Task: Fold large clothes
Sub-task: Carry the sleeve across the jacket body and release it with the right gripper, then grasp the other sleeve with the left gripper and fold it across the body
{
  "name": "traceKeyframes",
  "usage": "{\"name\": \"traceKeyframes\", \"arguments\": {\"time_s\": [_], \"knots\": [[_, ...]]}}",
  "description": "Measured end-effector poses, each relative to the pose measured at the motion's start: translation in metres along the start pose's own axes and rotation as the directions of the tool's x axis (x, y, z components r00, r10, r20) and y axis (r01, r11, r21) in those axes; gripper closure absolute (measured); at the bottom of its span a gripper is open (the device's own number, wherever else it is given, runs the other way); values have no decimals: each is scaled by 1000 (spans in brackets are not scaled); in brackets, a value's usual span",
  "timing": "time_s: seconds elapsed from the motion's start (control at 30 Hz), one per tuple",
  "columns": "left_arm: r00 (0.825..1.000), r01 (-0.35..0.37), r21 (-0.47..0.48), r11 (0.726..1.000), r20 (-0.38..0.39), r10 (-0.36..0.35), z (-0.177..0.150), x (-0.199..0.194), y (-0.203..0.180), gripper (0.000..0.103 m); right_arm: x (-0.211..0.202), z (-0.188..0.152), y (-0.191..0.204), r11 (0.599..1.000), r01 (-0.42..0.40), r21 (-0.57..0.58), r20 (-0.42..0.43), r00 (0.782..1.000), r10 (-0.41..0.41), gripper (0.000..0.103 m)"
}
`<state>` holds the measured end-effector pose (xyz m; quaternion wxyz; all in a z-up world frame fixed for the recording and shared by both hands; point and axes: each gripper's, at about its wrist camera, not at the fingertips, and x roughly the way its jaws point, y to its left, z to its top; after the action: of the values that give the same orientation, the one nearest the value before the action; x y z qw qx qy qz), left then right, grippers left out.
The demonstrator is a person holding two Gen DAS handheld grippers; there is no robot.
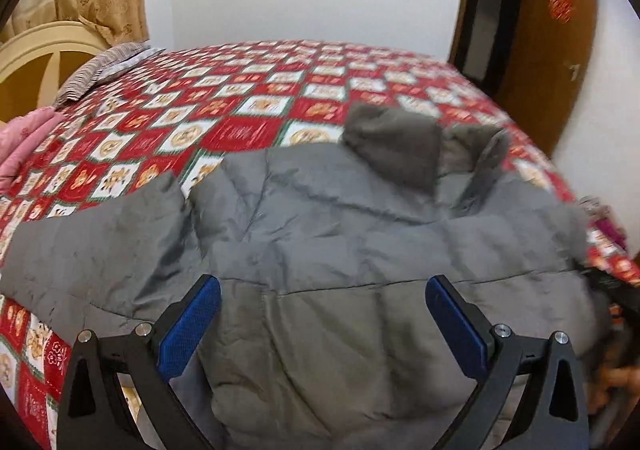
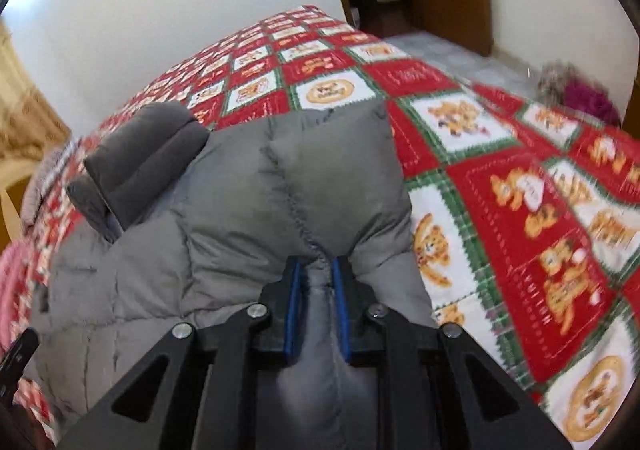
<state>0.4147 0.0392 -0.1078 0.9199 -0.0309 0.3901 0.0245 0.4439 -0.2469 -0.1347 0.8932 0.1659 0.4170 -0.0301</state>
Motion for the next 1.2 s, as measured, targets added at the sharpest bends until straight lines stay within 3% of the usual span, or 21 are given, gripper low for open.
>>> {"name": "traceKeyframes", "arguments": {"time_s": [0.07, 0.13, 0.2, 0.43, 0.6, 0.7, 0.77, 0.93, 1.0, 1.13, 1.2], "knots": [[999, -51, -2, 999, -19, 51, -6, 14, 8, 1, -16, 3, -3, 1000, 1, 9, 54, 999, -2, 80], [997, -70, -11, 997, -24, 69, -10, 21, 14, 1, -39, 9, 5, 999, 28, -22, 151, 988, -24, 80], [997, -76, -33, 997, -32, 75, -13, 29, 19, 1, -44, 13, 17, 996, 53, -77, 183, 982, -38, 80], [996, -69, -44, 997, -64, 66, -21, 46, 20, 1, 8, -6, 25, 992, 54, -110, 56, 997, -48, 80], [995, -64, -44, 997, -74, 61, -22, 52, 19, 1, 15, -13, 19, 991, 64, -118, 58, 997, -57, 82], [994, -83, -28, 996, -75, 81, -22, 54, 15, 1, 15, -16, 28, 981, 114, -154, 67, 992, -105, 82], [994, -82, -30, 996, -75, 79, -22, 53, 16, 1, 6, -18, 39, 962, 191, -194, 75, 981, -180, 81], [996, -65, -47, 997, -72, 61, -22, 52, 19, 1, -45, -47, 71, 967, 54, -250, 132, 991, -21, 77], [996, -65, -47, 997, -72, 61, -22, 52, 19, 1, -49, -61, 83, 960, 22, -280, 120, 993, 13, 60], [996, -55, -51, 997, -71, 51, -22, 51, 21, 1, -11, -85, 87, 950, 18, -311, 26, 1000, -10, 56], [997, -34, -56, 998, -76, 30, -23, 49, 25, 1, -7, -85, 85, 950, 13, -312, 30, 1000, -4, 56]]}}
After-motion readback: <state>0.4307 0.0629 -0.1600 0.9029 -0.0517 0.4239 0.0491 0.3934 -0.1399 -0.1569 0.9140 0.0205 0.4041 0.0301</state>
